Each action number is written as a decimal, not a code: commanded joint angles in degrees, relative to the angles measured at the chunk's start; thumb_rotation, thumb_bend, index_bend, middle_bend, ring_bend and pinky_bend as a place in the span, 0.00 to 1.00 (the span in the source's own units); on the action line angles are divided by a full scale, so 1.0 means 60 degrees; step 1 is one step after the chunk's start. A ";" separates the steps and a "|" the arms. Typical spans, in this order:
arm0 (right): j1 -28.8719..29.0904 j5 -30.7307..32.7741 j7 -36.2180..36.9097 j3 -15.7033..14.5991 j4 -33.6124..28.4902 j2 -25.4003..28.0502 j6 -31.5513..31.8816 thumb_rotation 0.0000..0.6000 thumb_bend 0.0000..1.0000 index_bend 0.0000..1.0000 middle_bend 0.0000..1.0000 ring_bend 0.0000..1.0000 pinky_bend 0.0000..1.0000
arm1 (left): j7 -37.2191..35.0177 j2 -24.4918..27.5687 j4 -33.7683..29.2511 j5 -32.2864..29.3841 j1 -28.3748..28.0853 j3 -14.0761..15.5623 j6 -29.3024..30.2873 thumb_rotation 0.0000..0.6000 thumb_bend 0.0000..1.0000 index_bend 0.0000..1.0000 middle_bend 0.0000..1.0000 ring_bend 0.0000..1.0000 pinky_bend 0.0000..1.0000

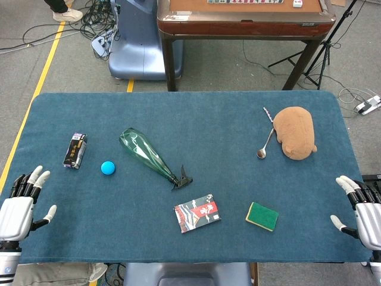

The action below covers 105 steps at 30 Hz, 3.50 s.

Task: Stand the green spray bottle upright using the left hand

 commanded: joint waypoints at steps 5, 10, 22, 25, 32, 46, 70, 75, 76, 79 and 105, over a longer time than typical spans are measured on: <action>0.0065 -0.0129 0.0168 0.0055 0.0196 -0.0107 0.0032 1.00 0.18 0.17 0.18 0.12 0.16 | 0.0145 -0.0045 -0.0065 -0.0047 -0.0066 -0.0036 -0.0060 1.00 0.36 0.08 0.00 0.00 0.00; 0.0143 -0.0182 0.0307 0.0099 0.0387 -0.0194 -0.0011 1.00 0.18 0.17 0.18 0.12 0.16 | 0.0240 -0.0054 -0.0121 -0.0079 -0.0109 -0.0044 -0.0118 1.00 0.36 0.08 0.00 0.00 0.00; 0.0297 -0.0137 0.0221 0.0177 0.0358 -0.0177 -0.0177 1.00 0.18 0.17 0.18 0.12 0.16 | 0.0028 0.0016 -0.0028 0.0272 -0.0703 -0.0228 -0.0657 1.00 0.36 0.08 0.00 0.00 0.00; 0.0303 -0.0108 0.0169 0.0199 0.0313 -0.0157 -0.0167 1.00 0.18 0.17 0.18 0.12 0.16 | -0.0162 0.0050 0.0050 0.0541 -0.0973 -0.0273 -0.0881 1.00 0.36 0.08 0.00 0.00 0.00; 0.0346 -0.0214 0.0021 0.0221 0.0163 -0.0122 -0.0115 1.00 0.18 0.17 0.18 0.12 0.16 | -0.0775 -0.0068 0.0800 0.1445 -0.2182 -0.0623 -0.1688 1.00 0.36 0.11 0.00 0.00 0.00; 0.0352 -0.0391 -0.0135 0.0194 -0.0089 0.0008 -0.0009 1.00 0.18 0.17 0.18 0.12 0.16 | -0.0705 -0.1198 0.2363 0.2210 -0.4807 -0.0876 -0.4012 1.00 0.36 0.13 0.00 0.00 0.00; 0.0445 -0.0475 -0.0249 0.0147 -0.0278 0.0138 -0.0117 1.00 0.18 0.17 0.18 0.12 0.16 | 0.2696 -0.3771 0.5216 0.1087 -0.7265 -0.0795 -0.6856 1.00 0.35 0.13 0.00 0.00 0.00; 0.0410 -0.0437 -0.0252 0.0128 -0.0295 0.0153 -0.0098 1.00 0.18 0.17 0.18 0.12 0.16 | 0.3362 -0.4141 0.5493 0.0402 -0.7394 -0.0931 -0.7051 1.00 0.33 0.15 0.00 0.00 0.00; 0.0407 -0.0434 -0.0249 0.0125 -0.0295 0.0155 -0.0097 1.00 0.18 0.17 0.18 0.12 0.16 | 0.3423 -0.4175 0.5528 0.0337 -0.7414 -0.0935 -0.7077 1.00 0.33 0.15 0.00 0.00 0.00; 0.0400 -0.0428 -0.0240 0.0122 -0.0288 0.0156 -0.0090 1.00 0.18 0.17 0.18 0.12 0.16 | 0.3626 -0.4265 0.5640 0.0161 -0.7485 -0.0918 -0.7154 1.00 0.32 0.15 0.00 0.00 0.00; 0.0311 -0.0298 0.0198 0.0083 0.0055 0.0168 -0.0070 1.00 0.18 0.17 0.18 0.12 0.16 | 0.4835 -0.5679 0.7238 -0.0385 -0.8175 -0.0393 -0.7115 1.00 0.30 0.29 0.00 0.00 0.00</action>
